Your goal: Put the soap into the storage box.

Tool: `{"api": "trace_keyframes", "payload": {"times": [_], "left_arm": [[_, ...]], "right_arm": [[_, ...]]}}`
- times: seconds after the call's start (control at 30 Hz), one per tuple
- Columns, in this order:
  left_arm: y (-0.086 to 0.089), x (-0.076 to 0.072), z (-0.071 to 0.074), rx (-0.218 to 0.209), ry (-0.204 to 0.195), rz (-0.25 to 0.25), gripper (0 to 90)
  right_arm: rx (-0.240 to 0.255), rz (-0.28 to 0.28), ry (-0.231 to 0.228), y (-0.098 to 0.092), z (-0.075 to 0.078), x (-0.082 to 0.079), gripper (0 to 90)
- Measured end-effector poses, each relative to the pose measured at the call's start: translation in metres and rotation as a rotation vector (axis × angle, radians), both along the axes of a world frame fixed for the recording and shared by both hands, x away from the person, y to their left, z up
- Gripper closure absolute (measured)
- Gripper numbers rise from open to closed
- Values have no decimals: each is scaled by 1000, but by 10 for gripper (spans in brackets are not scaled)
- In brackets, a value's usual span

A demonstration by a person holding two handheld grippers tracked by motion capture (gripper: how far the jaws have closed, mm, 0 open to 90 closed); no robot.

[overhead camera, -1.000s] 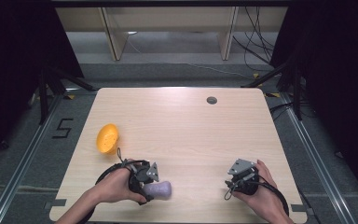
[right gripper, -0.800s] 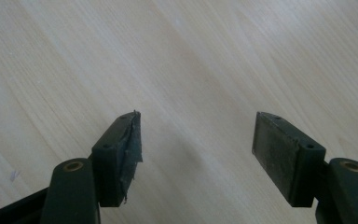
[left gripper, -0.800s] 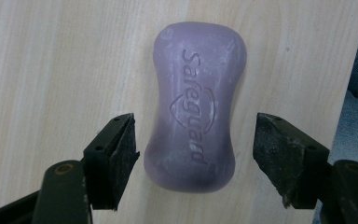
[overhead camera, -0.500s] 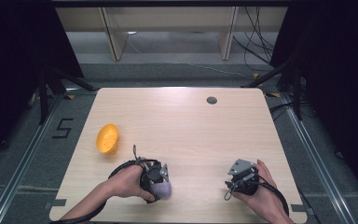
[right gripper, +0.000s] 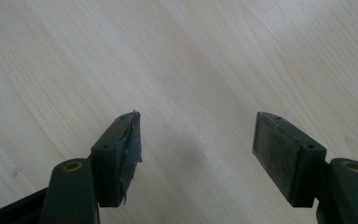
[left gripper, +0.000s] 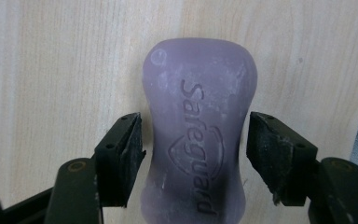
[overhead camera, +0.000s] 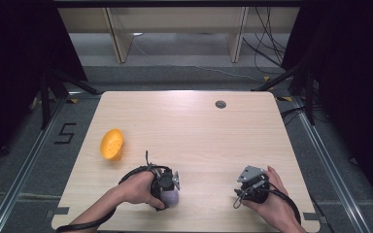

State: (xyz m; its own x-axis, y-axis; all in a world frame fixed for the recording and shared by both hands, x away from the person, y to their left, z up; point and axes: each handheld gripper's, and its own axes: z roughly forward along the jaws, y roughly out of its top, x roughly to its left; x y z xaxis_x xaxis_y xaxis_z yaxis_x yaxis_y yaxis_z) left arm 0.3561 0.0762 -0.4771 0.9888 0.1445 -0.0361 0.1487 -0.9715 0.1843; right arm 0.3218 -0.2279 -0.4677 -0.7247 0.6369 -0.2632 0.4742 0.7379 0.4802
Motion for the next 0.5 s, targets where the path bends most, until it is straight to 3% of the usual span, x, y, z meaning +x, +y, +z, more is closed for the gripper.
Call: {"api": "trace_keyframes", "payload": {"times": [0.3,0.4,0.5], "left_arm": [[-4,-1,-3,16,32,6,429],[-4,0,-3,18,21,2,436],[-5,-2,-3,37,18,5,476]], "right_arm": [[1,-13,5,1,-1,-1,332],[-13,21,-10,0,-1,1,332],[3,-7,12,1,-1,-1,332]]}}
